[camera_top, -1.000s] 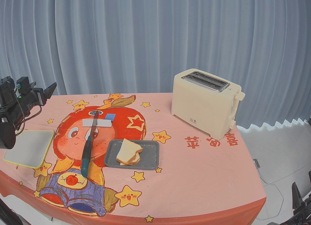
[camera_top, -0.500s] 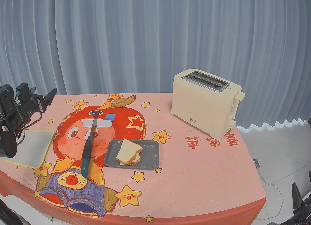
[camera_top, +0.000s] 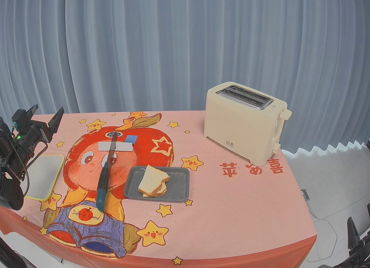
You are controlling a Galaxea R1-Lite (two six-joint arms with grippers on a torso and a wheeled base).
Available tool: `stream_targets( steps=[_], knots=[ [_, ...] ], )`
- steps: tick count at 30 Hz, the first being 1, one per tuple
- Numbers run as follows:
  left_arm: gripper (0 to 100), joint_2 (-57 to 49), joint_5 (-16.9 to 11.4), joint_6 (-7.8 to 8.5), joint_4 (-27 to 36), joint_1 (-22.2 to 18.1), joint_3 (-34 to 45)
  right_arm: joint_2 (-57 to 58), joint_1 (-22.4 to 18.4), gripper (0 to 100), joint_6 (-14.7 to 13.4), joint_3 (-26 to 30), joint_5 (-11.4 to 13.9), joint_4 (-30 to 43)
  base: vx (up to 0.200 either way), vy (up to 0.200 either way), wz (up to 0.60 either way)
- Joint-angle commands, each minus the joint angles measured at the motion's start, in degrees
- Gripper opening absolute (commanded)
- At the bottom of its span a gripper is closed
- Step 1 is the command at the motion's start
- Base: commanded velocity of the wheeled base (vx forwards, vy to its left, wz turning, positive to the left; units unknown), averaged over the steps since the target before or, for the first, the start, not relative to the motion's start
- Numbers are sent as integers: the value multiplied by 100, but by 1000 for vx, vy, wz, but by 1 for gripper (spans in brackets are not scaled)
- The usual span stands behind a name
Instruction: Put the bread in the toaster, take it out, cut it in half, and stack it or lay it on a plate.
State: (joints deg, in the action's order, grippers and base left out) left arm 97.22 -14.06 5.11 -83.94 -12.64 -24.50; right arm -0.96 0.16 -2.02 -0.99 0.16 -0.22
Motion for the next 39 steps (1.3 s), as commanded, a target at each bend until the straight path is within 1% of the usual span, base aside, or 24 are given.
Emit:
stream_targets(
  steps=[1,3,11,15,21,27,30,33,35,37,39],
  knots=[
    [100,16,-27,-1,-342,-10,464,96,2,100,0,99,2,-4,0,0,0],
    [100,25,-27,-1,-606,-28,587,96,2,100,0,99,2,-4,0,0,0],
    [100,-283,-18,-19,-606,-19,807,96,2,100,0,99,2,-4,0,0,0],
    [100,-450,-9,-1,-606,-10,859,96,2,100,0,99,2,-4,0,0,0],
    [100,-634,-9,17,-606,-1,1141,96,2,100,0,99,2,-4,0,0,0],
    [100,-968,-27,8,-606,7,1290,96,2,100,0,99,2,-4,0,0,0],
    [100,-1161,-36,34,-606,16,1422,96,2,100,0,99,2,-4,0,0,0],
    [100,-1267,-159,122,-606,7,1598,96,2,100,0,99,2,-4,0,0,0],
    [100,-1346,-273,263,-606,-1,1756,96,2,100,0,99,2,-4,0,0,0],
    [100,-1451,-308,377,-606,-10,1826,96,2,100,9,99,2,-4,0,0,0],
    [100,-1548,-308,403,-606,-10,1817,96,2,100,0,99,2,-4,0,0,0]
  ],
)
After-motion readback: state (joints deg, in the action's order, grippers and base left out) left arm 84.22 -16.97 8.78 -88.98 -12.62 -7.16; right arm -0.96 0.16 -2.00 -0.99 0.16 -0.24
